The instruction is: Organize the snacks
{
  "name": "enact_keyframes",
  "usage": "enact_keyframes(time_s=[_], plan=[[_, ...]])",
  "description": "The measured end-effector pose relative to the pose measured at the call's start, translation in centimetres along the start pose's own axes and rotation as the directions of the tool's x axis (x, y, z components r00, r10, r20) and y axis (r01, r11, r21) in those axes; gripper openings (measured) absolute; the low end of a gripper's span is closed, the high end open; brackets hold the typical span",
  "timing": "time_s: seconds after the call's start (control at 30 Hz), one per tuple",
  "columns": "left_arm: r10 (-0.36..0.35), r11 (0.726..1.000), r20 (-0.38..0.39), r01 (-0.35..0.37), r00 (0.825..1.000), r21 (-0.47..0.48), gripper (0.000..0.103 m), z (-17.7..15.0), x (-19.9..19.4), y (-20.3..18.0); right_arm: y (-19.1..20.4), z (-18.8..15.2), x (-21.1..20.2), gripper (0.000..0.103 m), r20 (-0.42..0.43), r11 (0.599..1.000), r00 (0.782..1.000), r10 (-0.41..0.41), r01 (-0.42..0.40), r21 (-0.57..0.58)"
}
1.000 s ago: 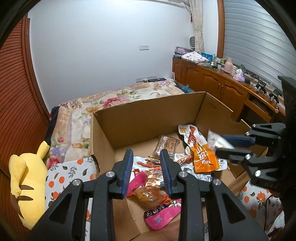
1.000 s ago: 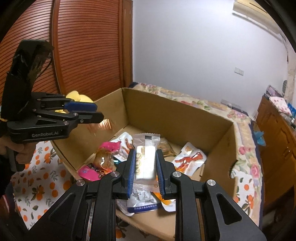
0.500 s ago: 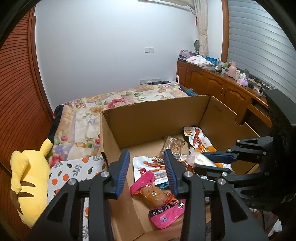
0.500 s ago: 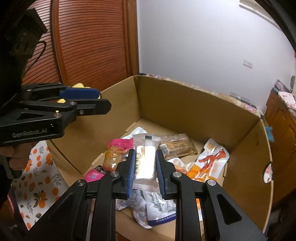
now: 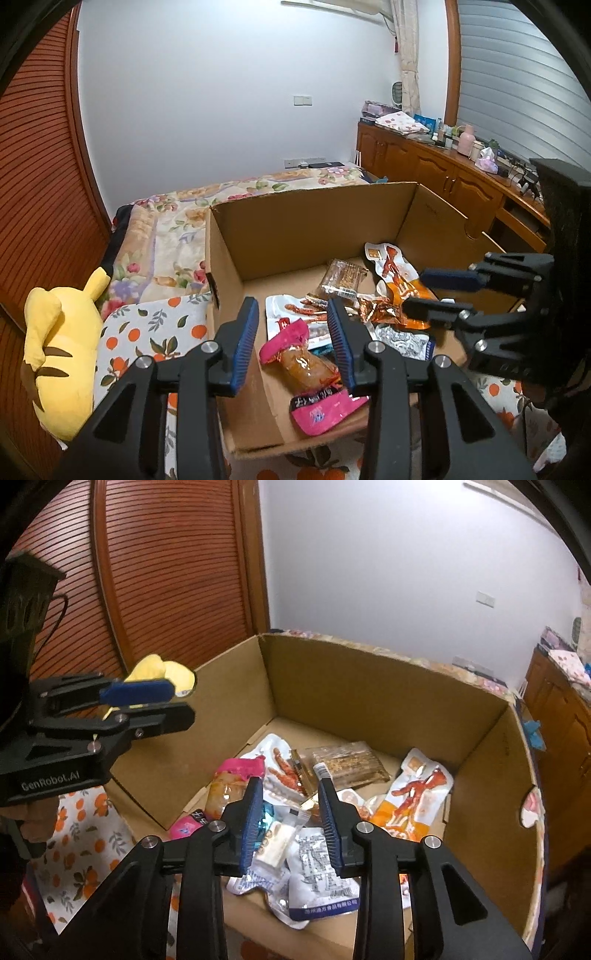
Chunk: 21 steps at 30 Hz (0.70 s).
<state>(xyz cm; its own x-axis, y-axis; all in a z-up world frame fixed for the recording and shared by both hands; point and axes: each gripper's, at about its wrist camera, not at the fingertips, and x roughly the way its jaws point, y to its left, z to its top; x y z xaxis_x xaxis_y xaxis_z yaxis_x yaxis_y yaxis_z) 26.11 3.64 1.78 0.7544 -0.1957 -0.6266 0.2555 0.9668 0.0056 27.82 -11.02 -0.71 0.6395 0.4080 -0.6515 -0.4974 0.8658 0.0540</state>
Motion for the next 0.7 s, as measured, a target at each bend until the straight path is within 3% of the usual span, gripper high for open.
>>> enact_keyframes(time_s=[0.17, 0.33, 0.43, 0.6, 0.7], plan=[[0.006, 1.0, 0.014, -0.006, 1.0, -0.001, 0.051, -0.7, -1.4, -0.6, -0.5, -0.4, -2.0, 0.043, 0.04, 0.999, 0.998, -0.043, 0.042, 0.034], [0.019, 1.0, 0.025, -0.019, 1.0, 0.011, 0.056, -1.1, -2.7, -1.5, -0.7, -1.0, -4.2, 0.054, 0.075, 0.994, 0.993, -0.093, 0.088, 0.062], [0.024, 1.0, 0.046, -0.024, 0.999, 0.008, 0.069, -1.4, -3.7, -1.9, -0.6, -1.3, -5.6, 0.062, 0.1, 0.99, 0.987, -0.128, 0.12, 0.075], [0.036, 0.999, 0.065, -0.036, 0.997, 0.007, 0.074, -1.8, -5.3, -2.5, -0.4, -1.7, -7.6, 0.075, 0.134, 0.983, 0.977, -0.164, 0.152, 0.1], [0.046, 0.999, 0.083, -0.047, 0.995, 0.001, 0.084, -2.0, -6.2, -2.7, -0.3, -1.9, -8.5, 0.081, 0.153, 0.981, 0.972, -0.177, 0.162, 0.109]])
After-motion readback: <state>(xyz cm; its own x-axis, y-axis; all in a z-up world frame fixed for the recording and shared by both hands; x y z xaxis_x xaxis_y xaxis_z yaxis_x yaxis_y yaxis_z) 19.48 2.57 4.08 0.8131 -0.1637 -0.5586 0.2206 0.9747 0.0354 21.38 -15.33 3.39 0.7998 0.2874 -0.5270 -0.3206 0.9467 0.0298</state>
